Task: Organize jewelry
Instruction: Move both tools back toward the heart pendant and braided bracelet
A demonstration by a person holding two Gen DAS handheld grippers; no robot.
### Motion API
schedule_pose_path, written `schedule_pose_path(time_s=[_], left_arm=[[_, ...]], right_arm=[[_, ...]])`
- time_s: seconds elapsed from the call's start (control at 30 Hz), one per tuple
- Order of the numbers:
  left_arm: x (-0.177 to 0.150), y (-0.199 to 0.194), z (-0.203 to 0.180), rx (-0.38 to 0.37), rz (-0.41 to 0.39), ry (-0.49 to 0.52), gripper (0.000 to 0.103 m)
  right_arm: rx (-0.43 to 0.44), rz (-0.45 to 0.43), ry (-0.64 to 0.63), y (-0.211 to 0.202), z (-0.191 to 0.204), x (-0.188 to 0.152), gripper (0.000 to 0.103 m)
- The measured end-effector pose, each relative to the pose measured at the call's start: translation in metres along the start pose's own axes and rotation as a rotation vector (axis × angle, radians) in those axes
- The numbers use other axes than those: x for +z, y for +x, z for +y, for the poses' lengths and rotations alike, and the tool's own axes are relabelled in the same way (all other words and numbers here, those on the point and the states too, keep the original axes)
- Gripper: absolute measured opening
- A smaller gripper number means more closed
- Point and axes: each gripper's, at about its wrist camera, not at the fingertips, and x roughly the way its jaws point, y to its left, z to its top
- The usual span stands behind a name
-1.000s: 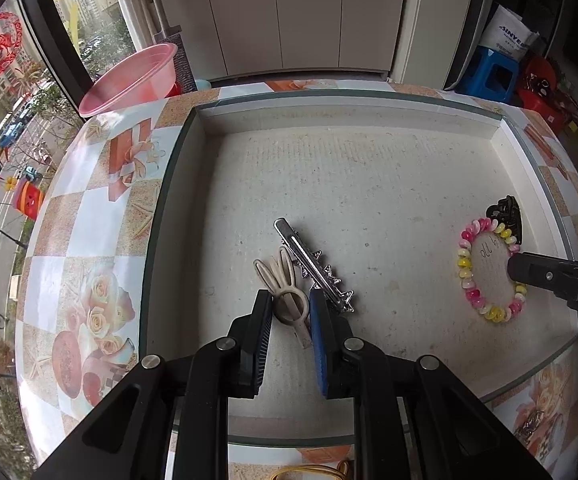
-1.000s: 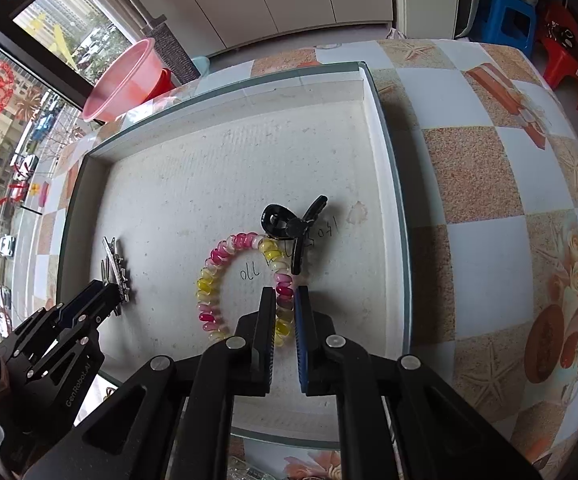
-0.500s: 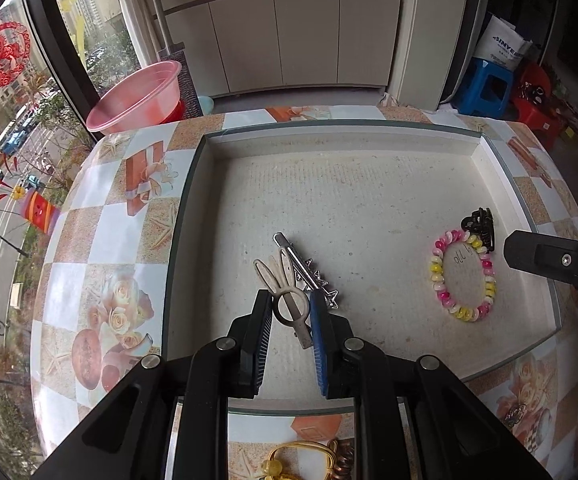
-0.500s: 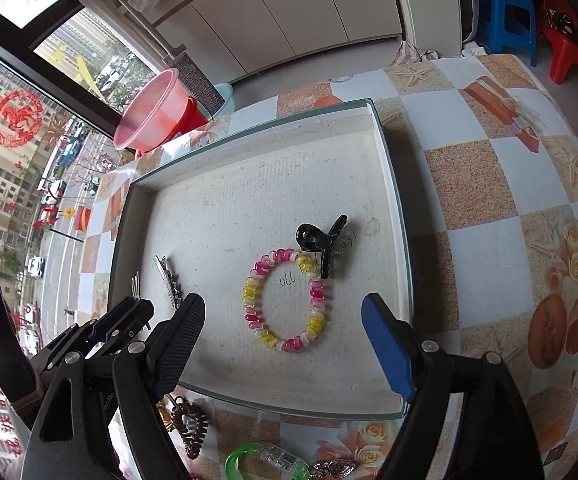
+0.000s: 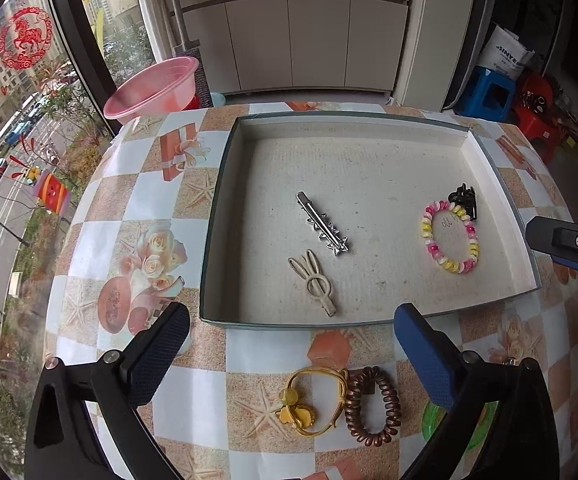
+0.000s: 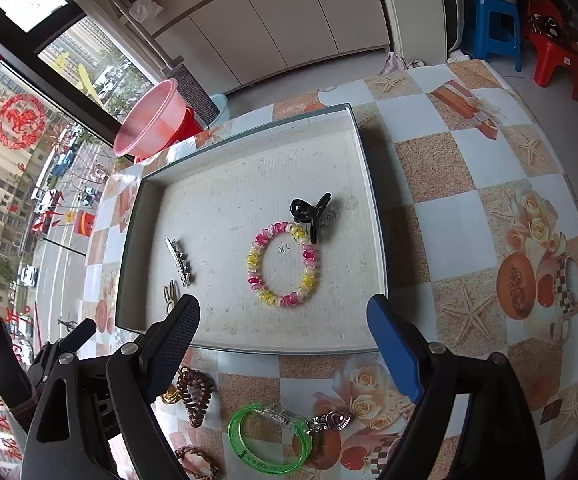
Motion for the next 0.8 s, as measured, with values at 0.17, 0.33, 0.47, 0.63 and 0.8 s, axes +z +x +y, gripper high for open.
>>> schedule_pose_path(time_s=[0.17, 0.33, 0.47, 0.63, 0.8], left_arm=[[-0.017, -0.018, 0.008, 0.002, 0.001, 0.001, 0.103], [-0.039, -0.036, 0.012, -0.002, 0.001, 0.009, 0.103], [-0.056, -0.048, 0.015, 0.011, -0.003, 0.019, 0.103], [-0.077, -0.061, 0.021, 0.008, 0.001, 0.015, 0.103], [-0.099, -0.069, 0.029, -0.002, 0.028, 0.011, 0.103]], right_arm=[[-0.028, -0.038, -0.04, -0.018, 0.004, -0.019, 0.103], [-0.104, -0.058, -0.133, -0.036, 0.019, -0.042, 0.103], [-0.128, -0.051, -0.158, -0.048, 0.026, -0.061, 0.103], [-0.096, -0.035, -0.124, -0.059, 0.026, -0.084, 0.103], [-0.037, -0.001, -0.151, -0.067, 0.035, -0.11, 0.103]])
